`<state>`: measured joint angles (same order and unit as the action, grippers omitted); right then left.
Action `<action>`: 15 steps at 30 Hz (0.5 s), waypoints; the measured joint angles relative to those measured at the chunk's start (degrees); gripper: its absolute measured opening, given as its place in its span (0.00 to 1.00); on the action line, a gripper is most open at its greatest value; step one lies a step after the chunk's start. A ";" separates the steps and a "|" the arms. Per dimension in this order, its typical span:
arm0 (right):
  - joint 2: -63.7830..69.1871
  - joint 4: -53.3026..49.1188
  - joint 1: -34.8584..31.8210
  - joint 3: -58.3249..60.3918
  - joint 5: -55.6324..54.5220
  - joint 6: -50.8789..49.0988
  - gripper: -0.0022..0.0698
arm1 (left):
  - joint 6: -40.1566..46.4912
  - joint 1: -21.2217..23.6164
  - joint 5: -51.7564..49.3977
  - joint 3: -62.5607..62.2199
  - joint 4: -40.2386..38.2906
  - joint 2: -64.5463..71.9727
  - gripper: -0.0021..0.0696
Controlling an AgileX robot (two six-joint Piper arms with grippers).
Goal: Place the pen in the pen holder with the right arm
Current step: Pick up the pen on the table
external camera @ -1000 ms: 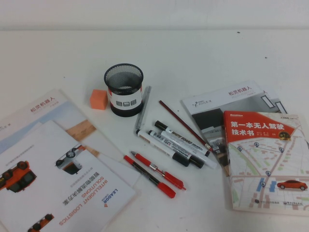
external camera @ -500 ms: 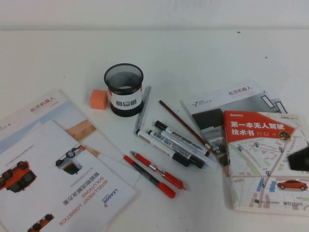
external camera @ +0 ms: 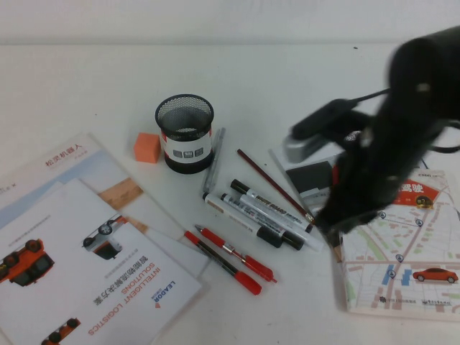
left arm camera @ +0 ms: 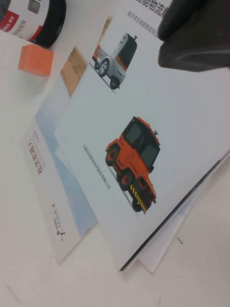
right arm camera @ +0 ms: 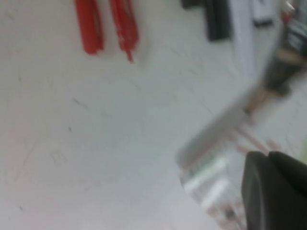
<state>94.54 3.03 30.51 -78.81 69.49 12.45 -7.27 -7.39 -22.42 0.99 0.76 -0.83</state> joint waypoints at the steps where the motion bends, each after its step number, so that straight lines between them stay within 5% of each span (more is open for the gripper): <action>1: 1.89 -0.11 1.18 -1.63 0.00 -0.10 0.00 | 0.00 0.00 0.00 0.00 0.00 0.00 0.03; 9: 14.35 -0.14 8.15 -11.18 0.22 -0.07 0.03 | 0.00 0.00 0.00 0.00 0.00 0.00 0.03; 15: 21.83 0.46 11.16 -17.65 0.22 -0.12 0.22 | 0.00 0.00 0.00 0.00 0.00 0.00 0.03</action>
<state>116.37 3.49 41.67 -96.45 69.71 12.32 -7.27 -7.39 -22.42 0.99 0.76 -0.83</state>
